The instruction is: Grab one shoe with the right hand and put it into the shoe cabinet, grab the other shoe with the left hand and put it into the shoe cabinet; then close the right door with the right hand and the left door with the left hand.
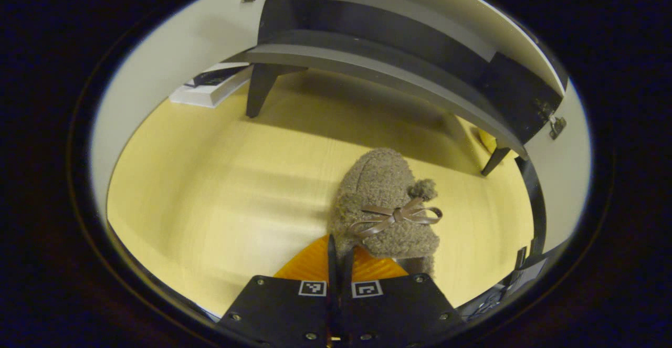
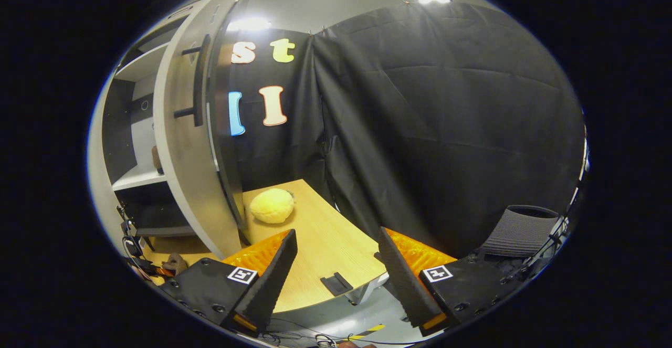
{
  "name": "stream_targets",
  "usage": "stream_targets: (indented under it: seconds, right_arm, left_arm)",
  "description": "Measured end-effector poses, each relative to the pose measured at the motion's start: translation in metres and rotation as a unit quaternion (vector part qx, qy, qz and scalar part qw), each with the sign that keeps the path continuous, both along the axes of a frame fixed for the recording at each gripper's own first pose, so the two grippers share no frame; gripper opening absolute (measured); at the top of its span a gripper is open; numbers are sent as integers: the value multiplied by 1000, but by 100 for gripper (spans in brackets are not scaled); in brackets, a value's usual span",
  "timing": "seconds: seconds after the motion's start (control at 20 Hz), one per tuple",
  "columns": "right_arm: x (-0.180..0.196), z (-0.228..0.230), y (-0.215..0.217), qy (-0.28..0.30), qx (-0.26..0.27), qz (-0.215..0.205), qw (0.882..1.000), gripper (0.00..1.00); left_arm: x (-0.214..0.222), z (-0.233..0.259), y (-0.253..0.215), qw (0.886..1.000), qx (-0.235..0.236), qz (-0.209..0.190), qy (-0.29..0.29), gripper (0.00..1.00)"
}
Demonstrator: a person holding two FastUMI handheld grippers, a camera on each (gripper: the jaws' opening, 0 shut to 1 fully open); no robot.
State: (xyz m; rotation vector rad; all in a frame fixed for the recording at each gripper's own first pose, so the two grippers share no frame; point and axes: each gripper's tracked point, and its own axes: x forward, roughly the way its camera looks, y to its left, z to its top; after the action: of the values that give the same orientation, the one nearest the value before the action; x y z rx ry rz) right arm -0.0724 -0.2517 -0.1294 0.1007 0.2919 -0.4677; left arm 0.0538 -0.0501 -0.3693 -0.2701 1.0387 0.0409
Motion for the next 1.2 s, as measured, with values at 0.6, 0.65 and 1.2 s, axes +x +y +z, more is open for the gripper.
stream_targets:
  seconds: [0.6, 0.65, 1.2]
  right_arm:
    - [65, -26, -61, -32, 23, 41, 998, 99]
    - [70, -26, -60, -32, 25, 45, 998, 99]
    - [109, -11, -35, -37, 25, 104, 994, 99]
  left_arm:
    - [18, 27, 22, 996, 59, 19, -67, 2]
    - [20, 31, 24, 995, 60, 21, -75, 2]
    - [43, 58, 41, 984, 18, 25, -178, 1]
